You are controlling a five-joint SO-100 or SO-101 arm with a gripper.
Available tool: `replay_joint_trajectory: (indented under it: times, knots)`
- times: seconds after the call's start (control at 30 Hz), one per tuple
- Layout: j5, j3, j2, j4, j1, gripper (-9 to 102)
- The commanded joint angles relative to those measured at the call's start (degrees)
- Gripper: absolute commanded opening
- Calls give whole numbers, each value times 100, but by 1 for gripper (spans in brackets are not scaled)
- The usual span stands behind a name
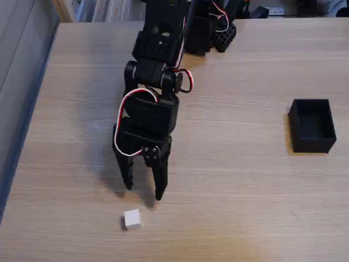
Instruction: Pick a white block and place it in the black box.
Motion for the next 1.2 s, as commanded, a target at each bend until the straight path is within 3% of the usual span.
replay_joint_trajectory:
  times: [0.0, 1.17]
  knots:
    - [-88, -422, -141, -105, 70, 27]
    - [-255, -1696, -1406, -299, 123, 26]
